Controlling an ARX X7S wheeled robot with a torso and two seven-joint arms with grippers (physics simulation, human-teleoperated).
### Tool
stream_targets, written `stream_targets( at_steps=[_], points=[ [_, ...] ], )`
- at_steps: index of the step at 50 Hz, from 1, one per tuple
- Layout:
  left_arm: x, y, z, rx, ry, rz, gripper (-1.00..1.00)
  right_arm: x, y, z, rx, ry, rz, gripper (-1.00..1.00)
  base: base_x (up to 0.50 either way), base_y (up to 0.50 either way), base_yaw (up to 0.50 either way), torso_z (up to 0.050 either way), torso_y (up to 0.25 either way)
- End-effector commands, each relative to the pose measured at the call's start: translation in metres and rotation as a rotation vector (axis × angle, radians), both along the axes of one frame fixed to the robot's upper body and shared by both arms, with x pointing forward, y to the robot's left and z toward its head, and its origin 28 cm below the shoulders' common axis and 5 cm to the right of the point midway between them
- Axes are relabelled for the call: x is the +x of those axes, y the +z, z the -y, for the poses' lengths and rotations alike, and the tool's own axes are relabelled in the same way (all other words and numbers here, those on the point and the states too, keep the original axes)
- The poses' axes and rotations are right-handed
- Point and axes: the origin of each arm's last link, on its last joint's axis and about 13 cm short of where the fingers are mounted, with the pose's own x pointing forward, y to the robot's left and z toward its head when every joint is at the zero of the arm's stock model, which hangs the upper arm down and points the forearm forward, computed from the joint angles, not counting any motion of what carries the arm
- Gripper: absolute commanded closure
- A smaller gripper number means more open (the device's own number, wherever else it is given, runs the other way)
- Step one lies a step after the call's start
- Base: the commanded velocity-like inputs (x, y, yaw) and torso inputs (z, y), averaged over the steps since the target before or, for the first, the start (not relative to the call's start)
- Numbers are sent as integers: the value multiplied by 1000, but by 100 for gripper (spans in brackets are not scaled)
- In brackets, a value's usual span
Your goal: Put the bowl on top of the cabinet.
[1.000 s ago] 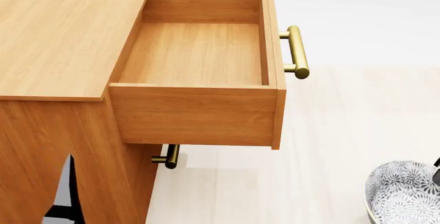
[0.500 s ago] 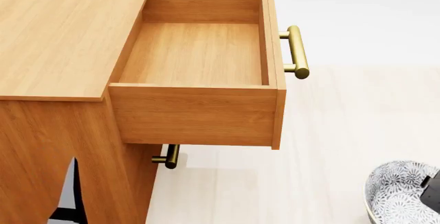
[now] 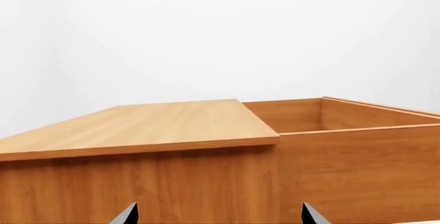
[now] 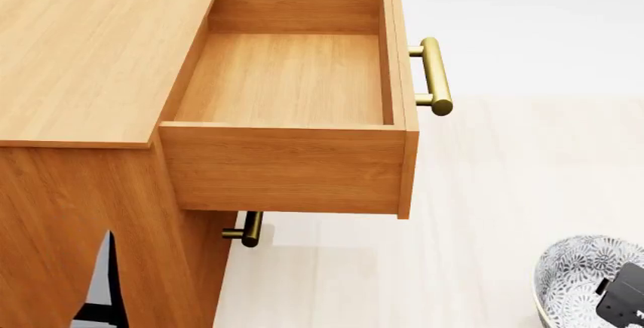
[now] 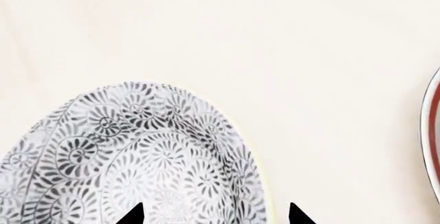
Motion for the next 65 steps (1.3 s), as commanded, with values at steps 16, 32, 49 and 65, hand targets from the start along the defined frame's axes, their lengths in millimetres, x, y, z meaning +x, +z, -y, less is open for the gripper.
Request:
stream_targets(
  at_steps=[16,32,49,65],
  points=[
    [0,0,0,1,-1,-2,-100,-5,-17,-2,-9,15,-24,100,0,0,0,0,0],
    [-1,0,0,3,-1,-2,-100,-6,-23,-1,-10,10,-28,100,0,0,0,0,0],
    [-4,5,-3,-16,2,11,-100,3,8,-11,-23,29,22,100,0,0,0,0,0],
    [-8,14,-7,-35,5,38,-100,17,62,-26,-66,69,69,100,0,0,0,0,0]
  ],
)
